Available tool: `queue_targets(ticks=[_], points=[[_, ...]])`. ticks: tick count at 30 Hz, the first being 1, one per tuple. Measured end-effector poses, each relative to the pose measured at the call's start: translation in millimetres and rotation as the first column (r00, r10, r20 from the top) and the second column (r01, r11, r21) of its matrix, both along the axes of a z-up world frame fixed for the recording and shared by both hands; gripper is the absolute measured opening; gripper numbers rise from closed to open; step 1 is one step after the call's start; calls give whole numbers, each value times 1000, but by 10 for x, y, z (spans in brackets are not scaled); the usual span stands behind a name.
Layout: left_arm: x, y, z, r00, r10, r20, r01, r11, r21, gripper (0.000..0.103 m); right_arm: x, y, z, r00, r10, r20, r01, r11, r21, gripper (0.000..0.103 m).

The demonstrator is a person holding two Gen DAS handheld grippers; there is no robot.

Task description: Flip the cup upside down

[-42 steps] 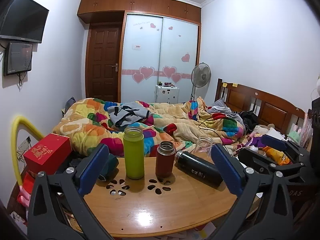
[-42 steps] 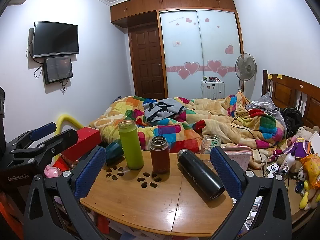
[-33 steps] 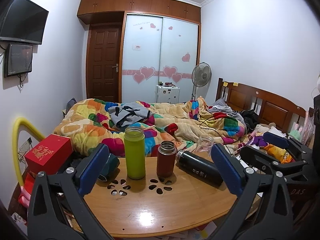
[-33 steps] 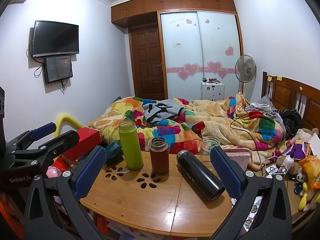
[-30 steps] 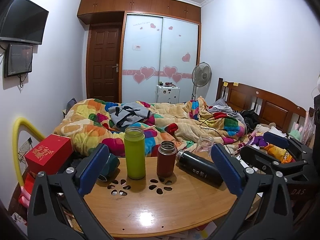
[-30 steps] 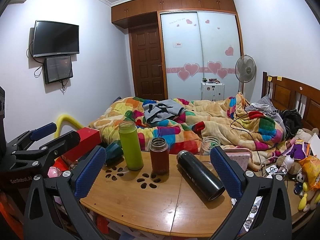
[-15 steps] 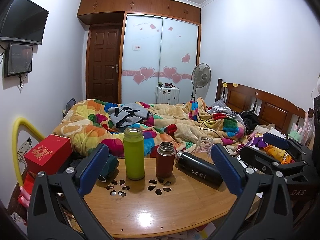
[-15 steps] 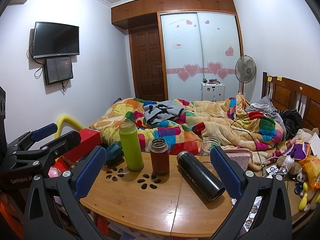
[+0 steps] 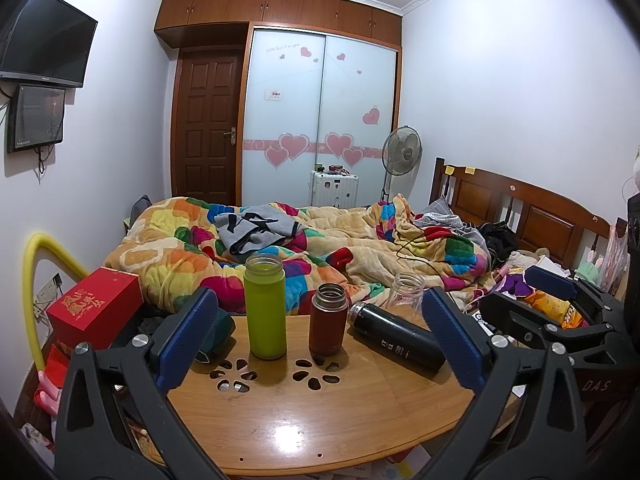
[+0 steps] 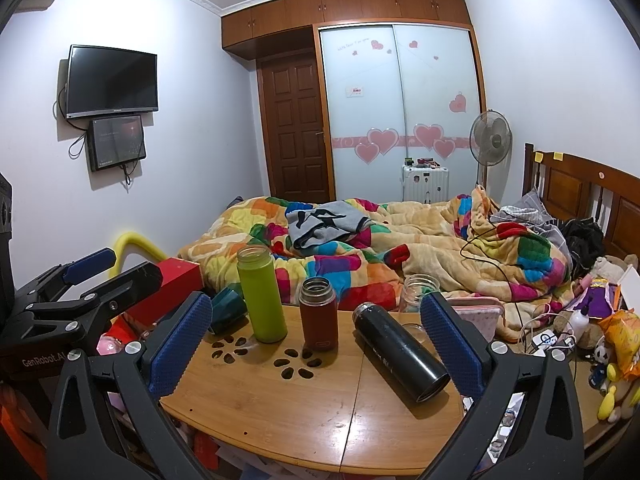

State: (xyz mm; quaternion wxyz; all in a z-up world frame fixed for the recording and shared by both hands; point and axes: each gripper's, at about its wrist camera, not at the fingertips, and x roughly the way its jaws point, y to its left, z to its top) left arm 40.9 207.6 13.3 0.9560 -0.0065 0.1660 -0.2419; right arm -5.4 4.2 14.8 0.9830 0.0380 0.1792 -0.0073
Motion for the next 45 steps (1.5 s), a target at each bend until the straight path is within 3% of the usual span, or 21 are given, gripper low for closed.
queue_targets(ticks=[27, 31, 38, 45], points=[[166, -200, -68, 1000, -25, -19, 25, 999, 20, 103, 58, -74, -31, 1000, -7, -7, 7, 1000, -4, 103], [312, -332, -207, 998, -37, -56, 40, 998, 50, 103, 199, -281, -235, 998, -39, -50, 39, 999, -3, 103], [488, -552, -536, 988, -80, -129, 92, 992, 89, 103, 564, -885, -833, 973, -121, -197, 128, 991, 22, 103], [697, -692, -940, 967, -88, -238, 119, 985, 121, 103, 995, -1392, -1469, 930, -60, -363, 92, 993, 72, 103]])
